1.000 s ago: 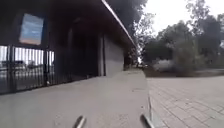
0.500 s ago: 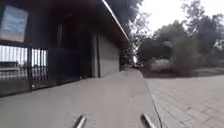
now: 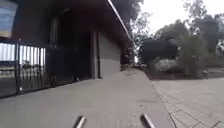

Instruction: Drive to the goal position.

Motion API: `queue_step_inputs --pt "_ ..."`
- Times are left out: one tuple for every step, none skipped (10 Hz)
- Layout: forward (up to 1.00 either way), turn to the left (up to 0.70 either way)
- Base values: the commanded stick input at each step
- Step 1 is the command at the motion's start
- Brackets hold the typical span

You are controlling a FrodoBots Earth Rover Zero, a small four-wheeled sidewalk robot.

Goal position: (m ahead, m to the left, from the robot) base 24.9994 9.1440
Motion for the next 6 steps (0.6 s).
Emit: queue_step_inputs --pt "1.0 0.0" --pt "1.0 0.0" --pt "1.0 0.0" --pt "1.0 0.0" --pt "1.0 0.0" --pt "1.0 -0.16"
